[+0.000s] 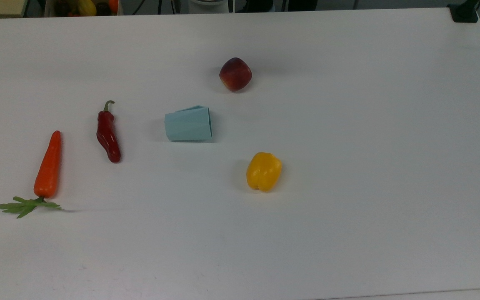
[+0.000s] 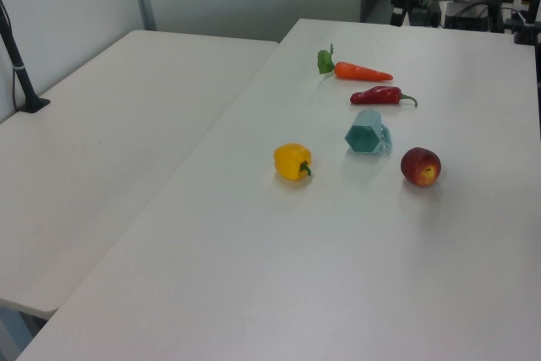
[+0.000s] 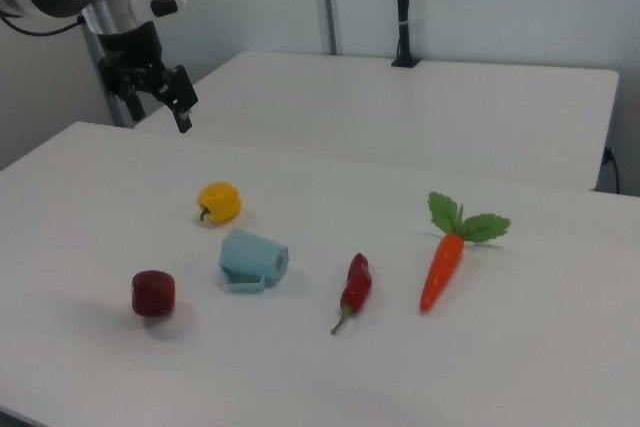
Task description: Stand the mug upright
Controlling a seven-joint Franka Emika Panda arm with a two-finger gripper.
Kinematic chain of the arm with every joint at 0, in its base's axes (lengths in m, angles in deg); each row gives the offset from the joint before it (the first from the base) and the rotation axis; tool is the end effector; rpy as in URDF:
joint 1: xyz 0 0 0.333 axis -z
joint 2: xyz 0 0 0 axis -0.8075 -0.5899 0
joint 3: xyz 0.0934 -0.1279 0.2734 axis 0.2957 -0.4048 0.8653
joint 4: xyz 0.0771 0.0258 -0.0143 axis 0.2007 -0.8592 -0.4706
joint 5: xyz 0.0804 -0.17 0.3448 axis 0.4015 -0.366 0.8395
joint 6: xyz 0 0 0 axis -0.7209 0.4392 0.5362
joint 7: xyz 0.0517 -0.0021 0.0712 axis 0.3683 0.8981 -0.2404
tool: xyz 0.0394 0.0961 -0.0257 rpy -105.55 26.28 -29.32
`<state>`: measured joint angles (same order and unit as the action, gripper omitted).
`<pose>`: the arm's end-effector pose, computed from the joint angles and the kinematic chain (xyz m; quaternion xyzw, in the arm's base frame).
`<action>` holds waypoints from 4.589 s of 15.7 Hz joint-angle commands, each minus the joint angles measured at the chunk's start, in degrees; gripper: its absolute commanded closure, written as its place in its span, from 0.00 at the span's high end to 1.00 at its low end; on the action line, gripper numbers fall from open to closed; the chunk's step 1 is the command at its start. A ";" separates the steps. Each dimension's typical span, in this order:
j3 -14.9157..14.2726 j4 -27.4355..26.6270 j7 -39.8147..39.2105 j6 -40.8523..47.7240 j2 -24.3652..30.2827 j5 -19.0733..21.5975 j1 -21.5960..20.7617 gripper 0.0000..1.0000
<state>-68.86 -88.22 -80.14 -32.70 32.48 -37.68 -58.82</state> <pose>0.5548 0.0604 0.6240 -0.9974 -0.0201 -0.0662 0.0189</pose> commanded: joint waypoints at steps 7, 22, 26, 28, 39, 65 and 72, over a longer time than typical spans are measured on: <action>3.07 1.51 16.73 -1.49 -8.71 -19.56 -7.68 1.00; 2.46 1.07 34.33 -3.41 -26.65 -46.39 -11.83 1.00; 1.67 0.98 34.24 -4.92 -28.75 -48.16 -10.59 1.00; 1.67 0.98 34.24 -5.80 -29.73 -48.24 -10.51 1.00; 0.35 -2.80 34.06 -5.45 -29.99 -51.32 -9.28 1.00; 0.52 3.07 18.59 -3.69 -21.73 -25.26 -8.39 0.00; 0.52 4.41 2.70 -9.92 -22.78 -3.52 -8.57 0.00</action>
<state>-68.12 -83.54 -70.63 -39.04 10.14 -46.83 -67.00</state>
